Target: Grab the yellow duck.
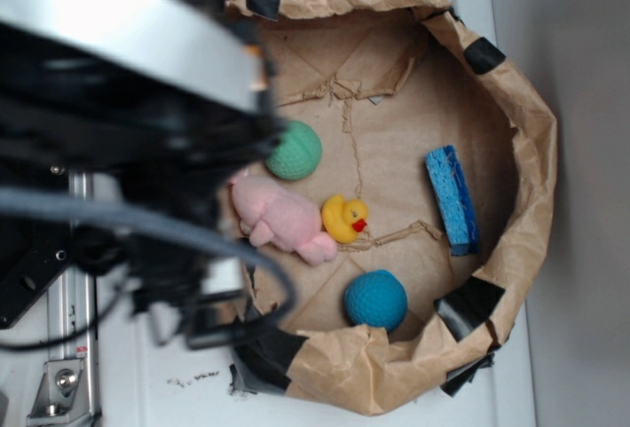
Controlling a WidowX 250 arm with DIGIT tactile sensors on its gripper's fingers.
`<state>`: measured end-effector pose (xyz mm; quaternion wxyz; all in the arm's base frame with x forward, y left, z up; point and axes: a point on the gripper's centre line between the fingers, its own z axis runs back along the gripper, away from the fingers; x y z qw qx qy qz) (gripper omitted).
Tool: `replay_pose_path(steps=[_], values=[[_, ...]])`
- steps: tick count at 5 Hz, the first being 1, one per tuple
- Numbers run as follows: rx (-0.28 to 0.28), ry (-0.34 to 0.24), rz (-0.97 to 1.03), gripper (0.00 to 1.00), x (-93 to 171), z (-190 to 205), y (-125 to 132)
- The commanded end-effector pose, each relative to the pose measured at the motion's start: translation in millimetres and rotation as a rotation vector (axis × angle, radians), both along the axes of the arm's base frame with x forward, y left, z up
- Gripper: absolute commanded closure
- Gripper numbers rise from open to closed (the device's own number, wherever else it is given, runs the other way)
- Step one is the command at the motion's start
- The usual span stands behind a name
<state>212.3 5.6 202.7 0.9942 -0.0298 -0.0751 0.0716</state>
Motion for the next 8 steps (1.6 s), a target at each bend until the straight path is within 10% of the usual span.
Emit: replay_pose_path(steps=[1,8], values=[[0.148,-0.056,0.025,0.00,38,-55,25],[0.160,0.058,-0.018,0.00,82,-120,33]])
